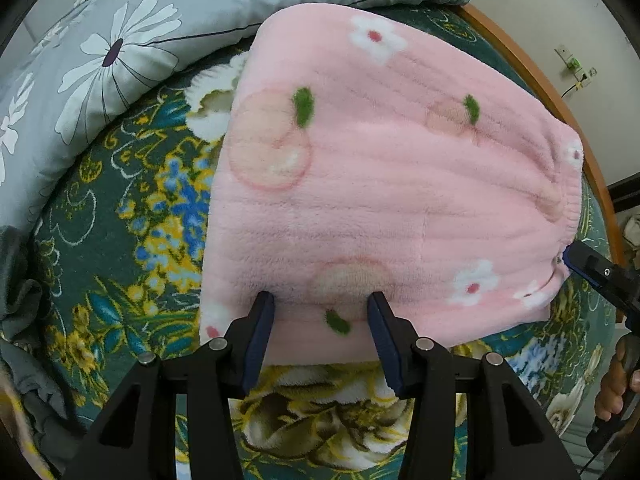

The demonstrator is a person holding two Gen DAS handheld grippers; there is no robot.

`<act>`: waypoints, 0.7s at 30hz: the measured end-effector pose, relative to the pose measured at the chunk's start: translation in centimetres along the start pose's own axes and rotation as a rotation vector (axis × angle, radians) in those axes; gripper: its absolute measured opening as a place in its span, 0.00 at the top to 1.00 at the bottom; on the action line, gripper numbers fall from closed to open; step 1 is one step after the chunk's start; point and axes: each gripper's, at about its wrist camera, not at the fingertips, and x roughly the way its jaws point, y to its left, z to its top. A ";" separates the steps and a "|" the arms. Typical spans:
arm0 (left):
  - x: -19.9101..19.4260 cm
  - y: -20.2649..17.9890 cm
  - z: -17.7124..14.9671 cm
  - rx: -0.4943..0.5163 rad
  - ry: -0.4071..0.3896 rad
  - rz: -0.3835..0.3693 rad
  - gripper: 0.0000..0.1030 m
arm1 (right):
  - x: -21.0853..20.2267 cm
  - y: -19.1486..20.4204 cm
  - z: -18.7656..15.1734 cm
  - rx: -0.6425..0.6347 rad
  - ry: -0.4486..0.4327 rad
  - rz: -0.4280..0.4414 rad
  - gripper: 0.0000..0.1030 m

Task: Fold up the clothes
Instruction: 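Lower the folded pink garment onto the blanket and open both grippers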

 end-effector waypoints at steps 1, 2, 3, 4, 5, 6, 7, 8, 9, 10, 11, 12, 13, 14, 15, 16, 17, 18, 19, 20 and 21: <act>-0.1 -0.1 -0.1 -0.002 -0.001 0.008 0.52 | -0.1 0.0 0.0 -0.003 0.004 0.001 0.58; -0.3 -0.2 -0.2 -0.007 -0.003 0.028 0.52 | -0.4 0.0 -0.1 0.003 0.009 0.006 0.58; -0.5 -0.4 -0.3 -0.011 -0.011 0.049 0.52 | -0.9 0.1 -0.1 0.010 0.008 0.013 0.58; -0.9 -0.7 -0.5 -0.017 -0.029 0.075 0.52 | -1.5 0.2 -0.4 0.009 -0.002 0.021 0.58; -1.4 -0.9 -0.7 -0.022 -0.050 0.090 0.52 | -2.2 0.3 -0.8 0.004 -0.016 0.031 0.57; -1.9 -1.3 -1.0 -0.029 -0.073 0.100 0.52 | -2.9 0.5 -1.2 -0.002 -0.031 0.040 0.56; -2.4 -1.6 -1.3 -0.036 -0.095 0.109 0.52 | -3.5 0.5 -1.8 -0.015 -0.036 0.033 0.56; -2.8 -2.0 -1.8 -0.045 -0.109 0.118 0.52 | -3.6 0.4 -2.3 -0.027 -0.031 0.019 0.56; -3.1 -2.5 -2.2 -0.054 -0.122 0.128 0.52 | -3.5 0.1 -2.9 -0.032 -0.019 0.004 0.56; -3.4 -2.9 -2.7 -0.063 -0.136 0.137 0.52 | -3.4 -0.3 -3.4 -0.029 -0.005 -0.010 0.56; -3.7 -3.4 -3.1 -0.072 -0.149 0.147 0.52 | -3.1 -0.9 -4.0 -0.016 0.011 -0.022 0.56; -3.8 -3.7 -3.6 -0.083 -0.155 0.163 0.52 | -2.7 -1.6 -4.6 0.000 0.030 -0.034 0.56; -3.6 -4.1 -3.9 -0.090 -0.154 0.171 0.52 | -2.4 -2.1 -5.1 0.011 0.042 -0.043 0.55; -3.5 -4.5 -4.3 -0.097 -0.153 0.178 0.52 | -2.2 -2.4 -5.4 0.010 0.049 -0.051 0.55; -3.2 -5.0 -4.8 -0.102 -0.148 0.182 0.52 | -2.1 -2.6 -5.7 0.005 0.055 -0.059 0.55; -2.8 -5.5 -5.4 -0.102 -0.141 0.189 0.52 | -1.9 -2.8 -5.9 0.000 0.062 -0.067 0.55; -2.6 -5.8 -5.8 -0.102 -0.137 0.194 0.52 | -1.7 -3.0 -6.2 -0.005 0.068 -0.075 0.55; -2.2 -6.2 -6.2 -0.103 -0.130 0.200 0.52 | -1.6 -3.2 -6.4 -0.010 0.075 -0.082 0.55; -1.9 -6.5 -6.7 -0.104 -0.123 0.207 0.52 | -1.4 -3.3 -6.6 -0.022 0.081 -0.093 0.55; -1.5 -6.9 -7.2 -0.106 -0.116 0.213 0.52 | -1.2 -3.3 -6.7 -0.039 0.087 -0.104 0.55; -1.2 -7.3 -7.6 -0.107 -0.109 0.220 0.52 | -1.0 -3.3 -6.8 -0.055 0.093 -0.116 0.55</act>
